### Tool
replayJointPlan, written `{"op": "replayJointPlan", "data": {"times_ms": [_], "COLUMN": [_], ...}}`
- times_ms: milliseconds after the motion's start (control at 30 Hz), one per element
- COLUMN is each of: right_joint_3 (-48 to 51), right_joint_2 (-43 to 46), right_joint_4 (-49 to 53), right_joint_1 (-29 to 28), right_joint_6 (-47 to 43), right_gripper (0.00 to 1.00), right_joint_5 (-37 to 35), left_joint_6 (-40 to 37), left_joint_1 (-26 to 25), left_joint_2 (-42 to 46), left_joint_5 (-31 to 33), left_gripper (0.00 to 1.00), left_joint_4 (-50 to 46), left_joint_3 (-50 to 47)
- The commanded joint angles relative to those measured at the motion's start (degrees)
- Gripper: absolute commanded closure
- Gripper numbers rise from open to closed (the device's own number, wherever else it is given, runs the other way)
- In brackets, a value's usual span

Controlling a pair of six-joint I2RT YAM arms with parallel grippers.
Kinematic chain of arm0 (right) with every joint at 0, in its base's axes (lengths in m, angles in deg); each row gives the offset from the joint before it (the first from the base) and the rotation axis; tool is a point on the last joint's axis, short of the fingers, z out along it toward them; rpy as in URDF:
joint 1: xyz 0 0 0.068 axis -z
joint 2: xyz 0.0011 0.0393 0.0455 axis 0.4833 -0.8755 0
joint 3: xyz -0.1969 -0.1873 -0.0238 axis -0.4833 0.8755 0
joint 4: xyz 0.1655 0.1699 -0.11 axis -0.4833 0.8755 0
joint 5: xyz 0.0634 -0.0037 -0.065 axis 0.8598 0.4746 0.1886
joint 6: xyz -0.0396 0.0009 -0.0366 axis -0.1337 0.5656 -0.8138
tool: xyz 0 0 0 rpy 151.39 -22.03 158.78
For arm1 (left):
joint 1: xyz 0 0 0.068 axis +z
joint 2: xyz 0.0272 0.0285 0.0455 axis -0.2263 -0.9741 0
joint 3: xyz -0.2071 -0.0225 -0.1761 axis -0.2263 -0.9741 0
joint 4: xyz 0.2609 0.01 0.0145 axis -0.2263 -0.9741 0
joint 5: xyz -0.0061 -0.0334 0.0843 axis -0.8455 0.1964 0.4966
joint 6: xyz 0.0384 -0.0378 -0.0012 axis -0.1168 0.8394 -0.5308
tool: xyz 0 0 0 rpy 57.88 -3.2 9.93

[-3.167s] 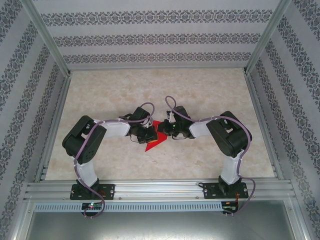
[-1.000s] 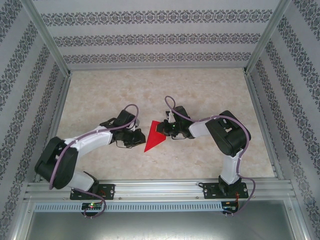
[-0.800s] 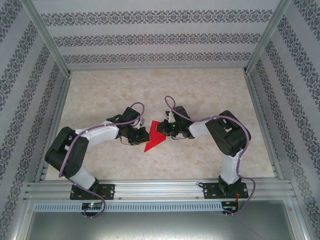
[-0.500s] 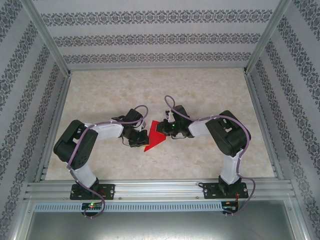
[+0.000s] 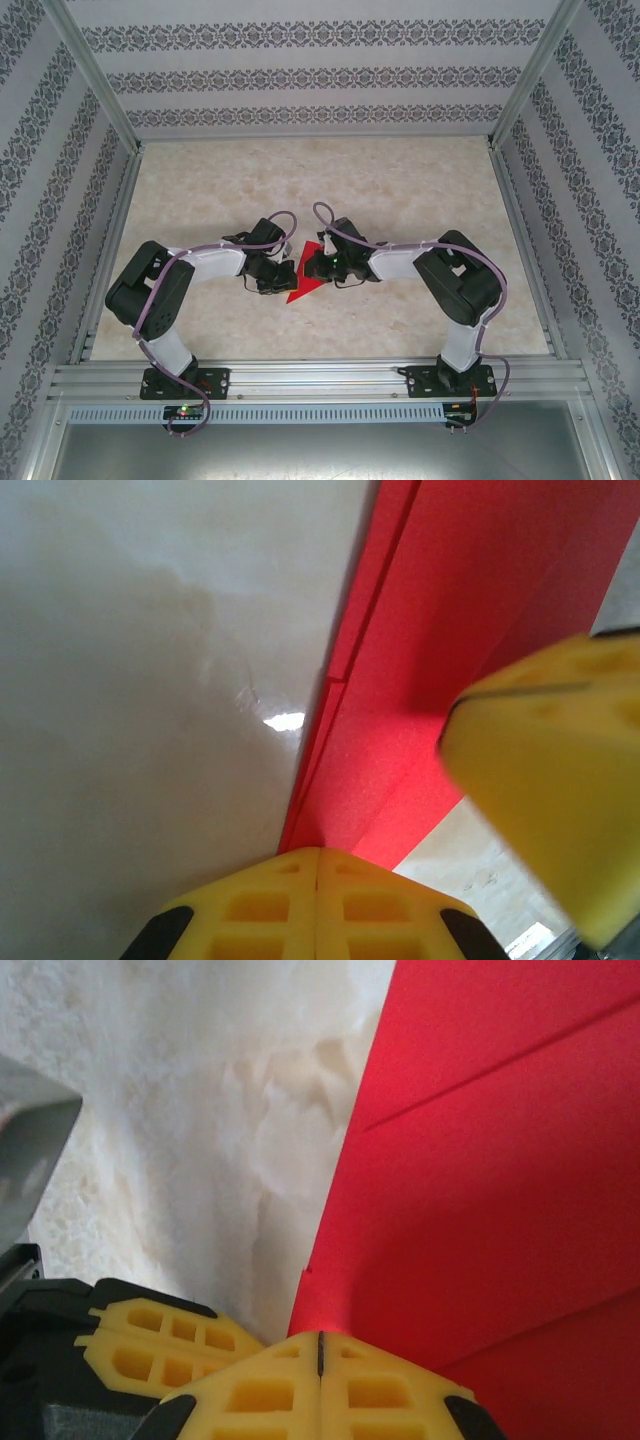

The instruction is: Fold a paper plane with a square sheet of paper (pick it up from the middle)

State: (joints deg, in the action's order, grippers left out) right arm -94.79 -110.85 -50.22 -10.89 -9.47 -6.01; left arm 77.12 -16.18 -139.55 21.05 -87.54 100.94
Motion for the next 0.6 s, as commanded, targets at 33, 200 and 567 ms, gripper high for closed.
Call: {"op": "replayJointPlan", "data": {"times_ms": [33,200,567], "right_joint_3": [-0.93,-0.63,-3.38], "right_joint_2": [-3.72,-3.93,-4.30], "right_joint_4": [-1.15,1.70,2.87], "right_joint_1": [-1.17,-0.58,7.17], "right_joint_6": [2.53,1.68,-1.43], "right_gripper": [0.97,0.95,0.92], "right_joint_5": [-1.24,-5.43,-2.68], "left_joint_6": [-0.38,0.05,-0.10], "left_joint_1": [-0.01,-0.05,-0.04], "left_joint_2": [-1.51,-1.56,-3.30], "left_joint_5": [5.34,6.07,8.36], "left_gripper": [0.92,0.94,0.98], "left_joint_4": [-4.24,-4.16,-3.63], "left_joint_3": [-2.29,-2.70,-5.70]}}
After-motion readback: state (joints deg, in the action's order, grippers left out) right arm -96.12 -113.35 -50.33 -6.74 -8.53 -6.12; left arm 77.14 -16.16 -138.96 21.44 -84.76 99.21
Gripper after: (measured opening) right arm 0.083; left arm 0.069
